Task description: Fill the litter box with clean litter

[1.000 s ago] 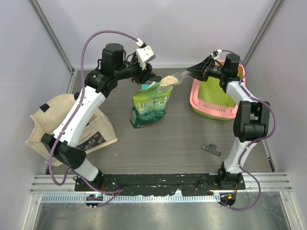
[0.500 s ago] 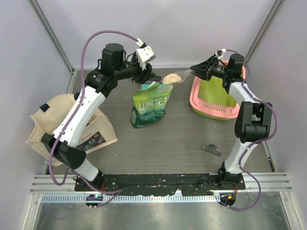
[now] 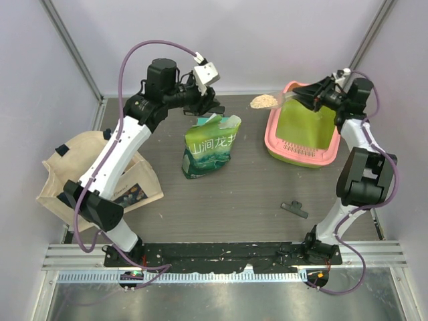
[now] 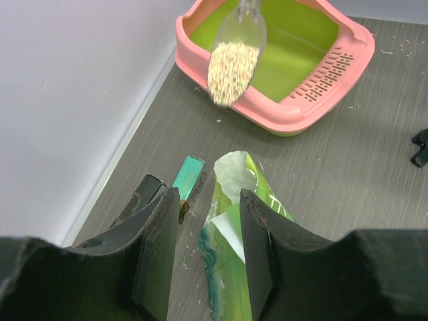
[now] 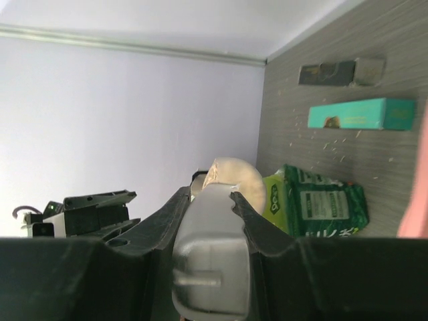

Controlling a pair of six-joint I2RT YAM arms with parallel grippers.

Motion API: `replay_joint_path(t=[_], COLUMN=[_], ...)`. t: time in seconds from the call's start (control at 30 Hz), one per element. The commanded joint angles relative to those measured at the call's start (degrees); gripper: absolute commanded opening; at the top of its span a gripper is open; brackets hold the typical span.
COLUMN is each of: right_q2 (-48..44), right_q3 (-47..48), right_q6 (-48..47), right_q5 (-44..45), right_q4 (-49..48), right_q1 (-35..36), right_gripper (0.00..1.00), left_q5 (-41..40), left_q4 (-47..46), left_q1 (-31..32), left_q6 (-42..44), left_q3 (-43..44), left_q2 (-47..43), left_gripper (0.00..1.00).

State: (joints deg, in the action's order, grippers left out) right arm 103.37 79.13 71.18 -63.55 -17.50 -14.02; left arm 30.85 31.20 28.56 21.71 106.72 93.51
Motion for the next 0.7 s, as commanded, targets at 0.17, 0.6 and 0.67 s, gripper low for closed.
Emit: replay_joint_path(t=[0.17, 0.6, 0.67], right_q2=[-4.67, -4.85, -5.64], right_q3=[-0.56, 1.19, 1.9], right_q6=[-5.08, -33.53, -38.98], right_q5=[1.06, 12.71, 15.9], right_q4=[2.11, 25.12, 29.18], right_q1=[-12.34, -21.05, -20.96], right_gripper=[0.01, 0.01, 0.01], left_q5=[2.63, 4.04, 3.95], left_q4=[-4.04, -7.21, -7.38], left_q1=[0.18, 0.1, 0.1], left_q6=[-0.01, -0.97, -0.8], left_q3=[2.44, 0.69, -0.01], left_q2=[1.05, 1.94, 1.5], left_gripper=[0.45, 0.45, 0.47])
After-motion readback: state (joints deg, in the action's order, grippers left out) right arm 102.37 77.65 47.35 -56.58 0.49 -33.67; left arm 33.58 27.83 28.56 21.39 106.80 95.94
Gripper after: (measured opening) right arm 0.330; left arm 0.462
